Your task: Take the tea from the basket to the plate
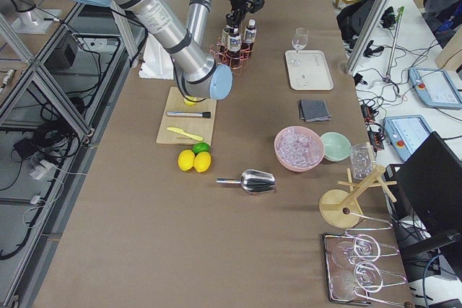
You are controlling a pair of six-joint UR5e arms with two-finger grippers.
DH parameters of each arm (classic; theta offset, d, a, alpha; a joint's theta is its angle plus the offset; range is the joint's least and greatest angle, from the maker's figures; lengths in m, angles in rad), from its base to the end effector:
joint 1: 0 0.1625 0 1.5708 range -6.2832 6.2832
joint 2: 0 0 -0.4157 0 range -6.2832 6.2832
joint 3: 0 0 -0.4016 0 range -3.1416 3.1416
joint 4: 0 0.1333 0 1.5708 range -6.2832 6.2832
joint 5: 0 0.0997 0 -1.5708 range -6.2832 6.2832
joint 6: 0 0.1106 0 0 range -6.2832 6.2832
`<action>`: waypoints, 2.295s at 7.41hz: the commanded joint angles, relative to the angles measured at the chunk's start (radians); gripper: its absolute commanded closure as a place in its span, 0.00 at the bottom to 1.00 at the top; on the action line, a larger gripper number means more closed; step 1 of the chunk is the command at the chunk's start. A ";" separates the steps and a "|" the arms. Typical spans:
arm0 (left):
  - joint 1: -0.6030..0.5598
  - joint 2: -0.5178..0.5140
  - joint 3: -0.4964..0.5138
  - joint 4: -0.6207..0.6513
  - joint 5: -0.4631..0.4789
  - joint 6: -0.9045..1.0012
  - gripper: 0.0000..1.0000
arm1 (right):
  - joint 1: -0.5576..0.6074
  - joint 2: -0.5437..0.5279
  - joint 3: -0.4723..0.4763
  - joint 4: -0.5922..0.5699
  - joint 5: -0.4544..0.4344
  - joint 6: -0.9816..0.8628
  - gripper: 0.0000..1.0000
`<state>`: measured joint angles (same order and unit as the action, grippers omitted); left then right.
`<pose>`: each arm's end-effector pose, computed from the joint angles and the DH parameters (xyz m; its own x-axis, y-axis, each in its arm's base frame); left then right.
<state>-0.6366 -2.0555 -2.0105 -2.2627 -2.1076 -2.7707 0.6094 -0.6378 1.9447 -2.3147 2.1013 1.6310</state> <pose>0.3773 -0.3744 0.1058 -0.1065 -0.9173 -0.3838 0.0022 0.3857 -0.9226 -0.4264 -0.3919 0.0498 0.6758 0.5350 0.5070 -0.3135 0.8312 -0.4592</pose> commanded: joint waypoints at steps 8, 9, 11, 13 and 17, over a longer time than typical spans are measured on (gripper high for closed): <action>-0.014 -0.008 -0.005 0.008 -0.003 -0.006 1.00 | 0.263 0.101 -0.100 -0.175 0.040 -0.482 1.00; -0.026 -0.009 -0.008 0.009 -0.005 -0.007 1.00 | 0.280 0.102 -0.149 -0.131 0.048 -0.512 1.00; -0.076 -0.015 -0.011 0.014 -0.087 -0.013 1.00 | 0.332 0.112 -0.385 0.104 0.118 -0.542 1.00; -0.150 -0.031 -0.022 0.049 -0.184 -0.015 1.00 | 0.346 0.180 -0.611 0.272 0.127 -0.543 1.00; -0.354 0.029 -0.024 0.048 -0.456 -0.001 1.00 | 0.362 0.222 -0.896 0.616 0.131 -0.543 1.00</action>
<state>-0.8894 -2.0684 -2.0336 -2.2129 -2.4237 -2.7823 0.9682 -0.4271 1.1433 -1.8199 2.2341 1.0834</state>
